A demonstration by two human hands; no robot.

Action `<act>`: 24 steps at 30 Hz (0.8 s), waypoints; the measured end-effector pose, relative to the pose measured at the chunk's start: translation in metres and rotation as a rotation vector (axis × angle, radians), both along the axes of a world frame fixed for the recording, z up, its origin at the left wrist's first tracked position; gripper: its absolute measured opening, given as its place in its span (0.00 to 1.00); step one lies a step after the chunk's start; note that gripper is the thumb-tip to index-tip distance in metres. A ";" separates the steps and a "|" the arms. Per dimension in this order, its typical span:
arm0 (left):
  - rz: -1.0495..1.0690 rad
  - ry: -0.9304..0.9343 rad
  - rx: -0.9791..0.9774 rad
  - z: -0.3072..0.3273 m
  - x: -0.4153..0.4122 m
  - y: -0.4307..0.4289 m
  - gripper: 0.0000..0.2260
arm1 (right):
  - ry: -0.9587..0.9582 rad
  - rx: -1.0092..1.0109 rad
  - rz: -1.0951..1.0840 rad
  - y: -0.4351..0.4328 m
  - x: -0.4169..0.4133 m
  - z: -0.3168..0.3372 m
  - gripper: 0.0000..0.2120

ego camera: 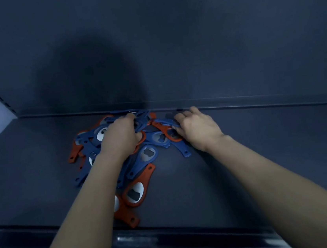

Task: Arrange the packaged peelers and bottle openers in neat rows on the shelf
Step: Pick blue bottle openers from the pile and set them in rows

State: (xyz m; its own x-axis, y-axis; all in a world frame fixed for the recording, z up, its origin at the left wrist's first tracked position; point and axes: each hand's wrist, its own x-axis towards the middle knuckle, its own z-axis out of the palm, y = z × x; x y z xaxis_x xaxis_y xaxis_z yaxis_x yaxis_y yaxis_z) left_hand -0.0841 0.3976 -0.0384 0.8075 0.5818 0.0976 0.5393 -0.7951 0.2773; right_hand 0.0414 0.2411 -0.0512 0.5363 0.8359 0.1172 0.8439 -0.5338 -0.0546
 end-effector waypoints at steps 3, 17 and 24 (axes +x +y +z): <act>-0.042 -0.062 0.084 -0.004 0.004 -0.016 0.19 | -0.105 0.039 -0.072 -0.013 -0.001 0.002 0.06; -0.243 -0.141 0.101 -0.003 0.047 -0.164 0.16 | -0.085 0.125 -0.218 -0.159 0.042 0.005 0.08; -0.270 -0.063 0.124 -0.016 0.085 -0.264 0.13 | 0.011 0.111 -0.165 -0.267 0.074 -0.006 0.11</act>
State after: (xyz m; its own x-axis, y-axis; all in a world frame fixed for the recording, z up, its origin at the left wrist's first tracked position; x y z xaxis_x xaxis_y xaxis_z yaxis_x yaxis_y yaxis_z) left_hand 0.0008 0.1340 -0.0541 0.9214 0.3274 0.2092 0.2886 -0.9372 0.1958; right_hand 0.1156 -0.0260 -0.0576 0.6669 0.7186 0.1972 0.7443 -0.6551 -0.1297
